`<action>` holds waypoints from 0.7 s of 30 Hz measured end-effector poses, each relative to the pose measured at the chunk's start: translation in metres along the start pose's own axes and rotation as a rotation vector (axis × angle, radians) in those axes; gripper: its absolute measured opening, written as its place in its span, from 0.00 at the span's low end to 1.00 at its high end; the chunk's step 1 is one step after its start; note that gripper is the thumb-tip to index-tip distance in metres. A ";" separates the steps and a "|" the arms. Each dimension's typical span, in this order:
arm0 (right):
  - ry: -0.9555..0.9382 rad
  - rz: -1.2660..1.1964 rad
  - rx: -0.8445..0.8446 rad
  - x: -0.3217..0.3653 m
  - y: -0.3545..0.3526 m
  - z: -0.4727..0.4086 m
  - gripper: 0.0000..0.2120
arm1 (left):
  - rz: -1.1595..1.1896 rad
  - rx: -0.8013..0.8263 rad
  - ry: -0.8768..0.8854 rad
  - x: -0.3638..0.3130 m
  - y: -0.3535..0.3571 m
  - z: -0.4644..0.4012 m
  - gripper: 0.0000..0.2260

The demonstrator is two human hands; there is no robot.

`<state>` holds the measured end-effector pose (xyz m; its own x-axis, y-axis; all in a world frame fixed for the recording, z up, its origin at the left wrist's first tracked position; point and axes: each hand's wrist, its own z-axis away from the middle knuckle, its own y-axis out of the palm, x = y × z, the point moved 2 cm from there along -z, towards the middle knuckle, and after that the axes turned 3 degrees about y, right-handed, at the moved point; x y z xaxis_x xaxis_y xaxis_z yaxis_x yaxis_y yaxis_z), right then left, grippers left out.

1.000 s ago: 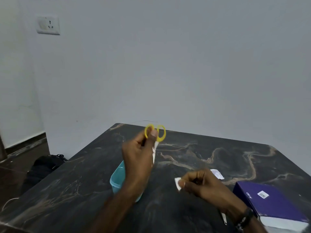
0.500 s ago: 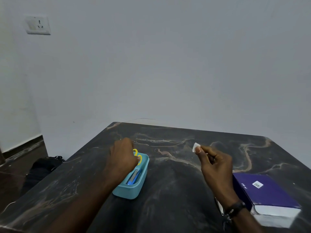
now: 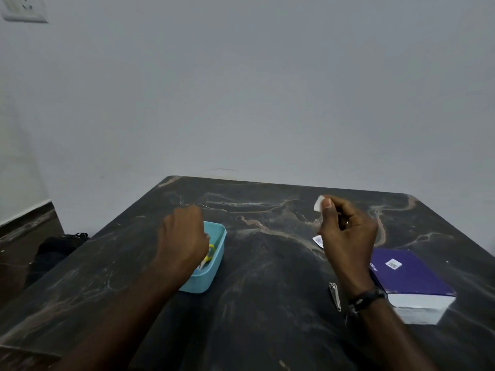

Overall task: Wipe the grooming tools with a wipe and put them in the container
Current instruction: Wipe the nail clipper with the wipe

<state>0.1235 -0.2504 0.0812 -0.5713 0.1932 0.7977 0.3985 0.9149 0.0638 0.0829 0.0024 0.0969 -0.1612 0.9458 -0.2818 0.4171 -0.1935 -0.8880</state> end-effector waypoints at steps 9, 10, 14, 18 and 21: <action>-0.101 0.001 -0.138 0.003 -0.007 -0.007 0.07 | 0.308 0.138 0.353 -0.106 0.012 0.045 0.08; -0.121 0.013 -0.143 0.004 -0.007 -0.006 0.07 | 0.314 0.235 0.362 -0.117 0.024 0.047 0.09; -0.185 0.019 -0.138 0.004 -0.007 -0.003 0.06 | 0.404 0.442 0.384 -0.146 0.059 0.054 0.16; -0.216 0.015 -0.133 0.005 -0.006 -0.001 0.06 | 0.500 0.454 0.406 -0.161 0.064 0.058 0.08; -0.234 0.015 -0.126 0.005 -0.005 -0.001 0.06 | 0.492 0.447 0.389 -0.167 0.067 0.060 0.07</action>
<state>0.1191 -0.2542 0.0854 -0.7092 0.2959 0.6399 0.4858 0.8629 0.1393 0.0836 -0.1844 0.0630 0.3102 0.7313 -0.6074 -0.0552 -0.6240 -0.7795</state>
